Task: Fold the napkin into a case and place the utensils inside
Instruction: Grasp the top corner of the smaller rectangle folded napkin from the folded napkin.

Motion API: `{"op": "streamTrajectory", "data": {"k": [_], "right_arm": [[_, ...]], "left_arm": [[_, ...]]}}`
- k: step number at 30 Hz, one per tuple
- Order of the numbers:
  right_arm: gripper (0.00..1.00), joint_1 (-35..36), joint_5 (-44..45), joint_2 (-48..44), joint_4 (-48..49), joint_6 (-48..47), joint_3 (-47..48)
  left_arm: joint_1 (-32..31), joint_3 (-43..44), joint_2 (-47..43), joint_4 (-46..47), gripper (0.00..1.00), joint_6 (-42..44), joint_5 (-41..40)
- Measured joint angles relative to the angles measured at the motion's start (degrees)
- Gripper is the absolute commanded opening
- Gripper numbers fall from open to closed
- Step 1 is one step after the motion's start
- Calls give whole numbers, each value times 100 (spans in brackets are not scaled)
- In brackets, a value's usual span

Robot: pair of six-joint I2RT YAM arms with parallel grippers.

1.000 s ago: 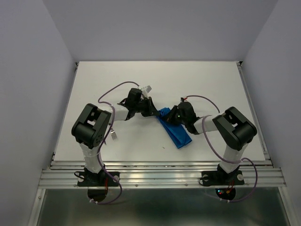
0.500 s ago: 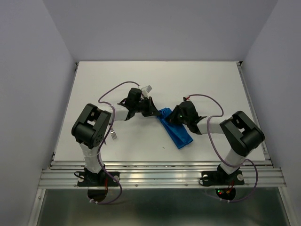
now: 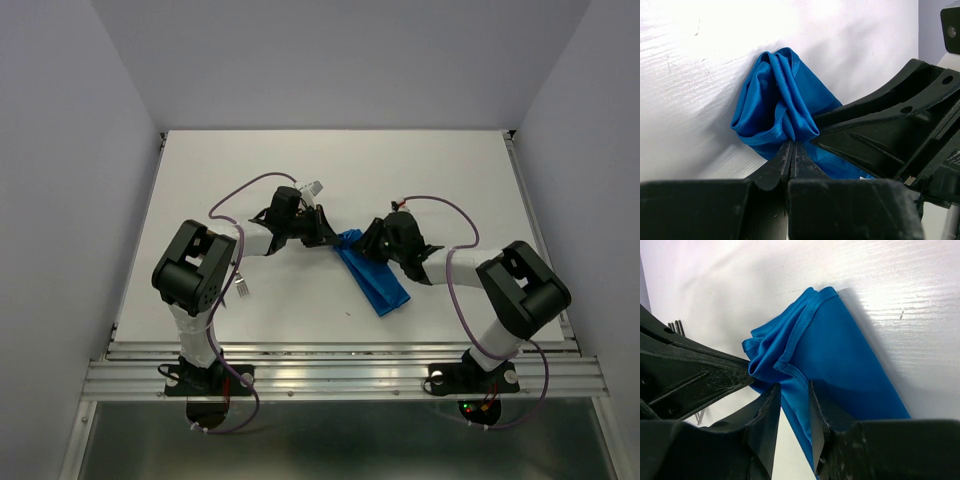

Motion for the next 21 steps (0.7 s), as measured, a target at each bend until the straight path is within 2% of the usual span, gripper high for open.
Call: {"op": "streamTrajectory", "data": {"k": [2, 21], "right_arm": [[39, 0, 2, 0, -13, 0, 22], [43, 0, -2, 33, -111, -76, 516]], "left_arm": [[0, 0, 0, 2, 0, -2, 2], [0, 0, 0, 4, 0, 0, 42]]}}
